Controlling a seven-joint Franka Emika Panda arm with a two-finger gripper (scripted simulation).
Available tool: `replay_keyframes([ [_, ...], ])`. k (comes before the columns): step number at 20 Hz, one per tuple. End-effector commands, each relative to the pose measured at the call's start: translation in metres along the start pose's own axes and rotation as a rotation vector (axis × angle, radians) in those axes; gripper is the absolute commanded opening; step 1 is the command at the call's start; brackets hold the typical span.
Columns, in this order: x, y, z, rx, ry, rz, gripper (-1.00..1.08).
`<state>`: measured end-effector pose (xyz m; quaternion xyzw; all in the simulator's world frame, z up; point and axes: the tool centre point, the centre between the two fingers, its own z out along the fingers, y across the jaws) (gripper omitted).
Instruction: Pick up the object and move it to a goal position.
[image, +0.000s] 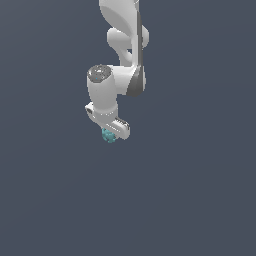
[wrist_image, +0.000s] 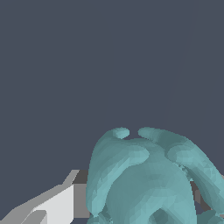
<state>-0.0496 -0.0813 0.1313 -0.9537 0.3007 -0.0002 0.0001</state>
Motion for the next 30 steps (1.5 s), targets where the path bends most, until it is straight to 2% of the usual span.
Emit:
replay_keyframes([
  [1,0.009,0.003,-0.025,0.000,0.000,0.000,-1.00],
  [17,0.070,0.021,-0.180,-0.001,0.001,0.001,-1.00],
  [30,0.108,0.029,-0.268,-0.001,0.000,0.000,-1.00],
])
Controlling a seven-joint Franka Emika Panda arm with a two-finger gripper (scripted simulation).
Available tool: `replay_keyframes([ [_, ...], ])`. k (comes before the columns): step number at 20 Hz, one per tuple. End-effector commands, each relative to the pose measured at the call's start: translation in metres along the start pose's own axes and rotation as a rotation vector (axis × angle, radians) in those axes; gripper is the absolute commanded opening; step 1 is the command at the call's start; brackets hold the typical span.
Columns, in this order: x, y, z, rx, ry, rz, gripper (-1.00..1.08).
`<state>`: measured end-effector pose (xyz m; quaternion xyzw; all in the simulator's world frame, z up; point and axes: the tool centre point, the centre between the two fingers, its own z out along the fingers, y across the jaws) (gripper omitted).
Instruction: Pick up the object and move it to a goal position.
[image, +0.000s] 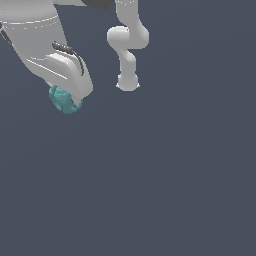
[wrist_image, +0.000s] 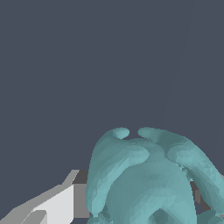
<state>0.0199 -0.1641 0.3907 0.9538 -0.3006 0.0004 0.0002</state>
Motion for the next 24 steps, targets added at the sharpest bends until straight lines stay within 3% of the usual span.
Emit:
replay_keyframes([
  [1,0.006,0.001,-0.014,0.000,0.000,0.000,-1.00],
  [11,0.024,0.004,-0.053,0.000,-0.001,-0.001,-1.00],
  [24,0.031,0.005,-0.066,0.000,-0.001,0.000,-1.00],
])
